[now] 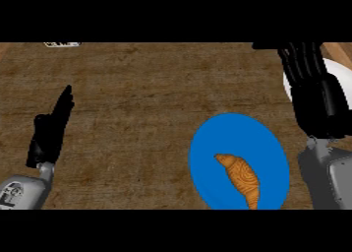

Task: Pick the croissant from the plate and place it in the plate

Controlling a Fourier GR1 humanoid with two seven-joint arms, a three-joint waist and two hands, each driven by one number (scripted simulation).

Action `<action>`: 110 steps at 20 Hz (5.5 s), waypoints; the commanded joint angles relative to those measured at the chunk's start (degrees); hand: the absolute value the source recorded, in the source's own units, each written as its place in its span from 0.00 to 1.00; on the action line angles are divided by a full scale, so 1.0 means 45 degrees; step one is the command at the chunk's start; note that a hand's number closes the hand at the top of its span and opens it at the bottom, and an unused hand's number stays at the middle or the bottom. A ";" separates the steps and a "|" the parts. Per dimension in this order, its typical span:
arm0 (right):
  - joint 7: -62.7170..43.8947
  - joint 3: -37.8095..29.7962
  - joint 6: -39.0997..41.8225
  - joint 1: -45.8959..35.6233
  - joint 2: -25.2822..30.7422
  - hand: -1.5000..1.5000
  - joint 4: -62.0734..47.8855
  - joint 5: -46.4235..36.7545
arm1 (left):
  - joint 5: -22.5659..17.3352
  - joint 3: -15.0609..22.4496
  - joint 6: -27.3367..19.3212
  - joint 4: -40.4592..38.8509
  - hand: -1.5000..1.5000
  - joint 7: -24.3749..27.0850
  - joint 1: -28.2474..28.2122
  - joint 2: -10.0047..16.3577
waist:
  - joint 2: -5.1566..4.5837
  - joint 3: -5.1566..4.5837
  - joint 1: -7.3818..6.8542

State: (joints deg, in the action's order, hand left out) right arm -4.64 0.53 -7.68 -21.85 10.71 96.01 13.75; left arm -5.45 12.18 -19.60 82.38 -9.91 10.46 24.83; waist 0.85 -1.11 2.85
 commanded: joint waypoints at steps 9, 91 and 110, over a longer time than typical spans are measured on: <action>0.1315 0.0287 0.2726 -0.0882 0.4959 1.00 -0.0038 -0.3996 | -0.2246 0.0797 0.1440 -0.0433 0.50 0.0037 -0.2221 -0.2434 | -0.0245 0.0233 -0.0684; 0.0965 0.6450 0.5081 0.3705 0.3297 1.00 0.1222 -1.7552 | -0.0190 -0.0972 0.2564 -0.0261 0.50 -0.0572 -0.2370 -0.4184 | -0.0182 0.0247 -0.0591; 0.3428 -0.0415 0.0345 1.0949 0.2588 1.00 0.6819 -0.8327 | -0.0905 -0.1755 0.3450 0.0132 0.50 -0.0574 -0.2785 -0.3478 | -0.0160 0.0259 -0.0237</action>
State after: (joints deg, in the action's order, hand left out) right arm 10.18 6.83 -5.55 24.98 23.14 124.22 -33.93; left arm -8.30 4.99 -5.43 85.56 -11.25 -2.11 8.77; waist 0.62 0.44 1.96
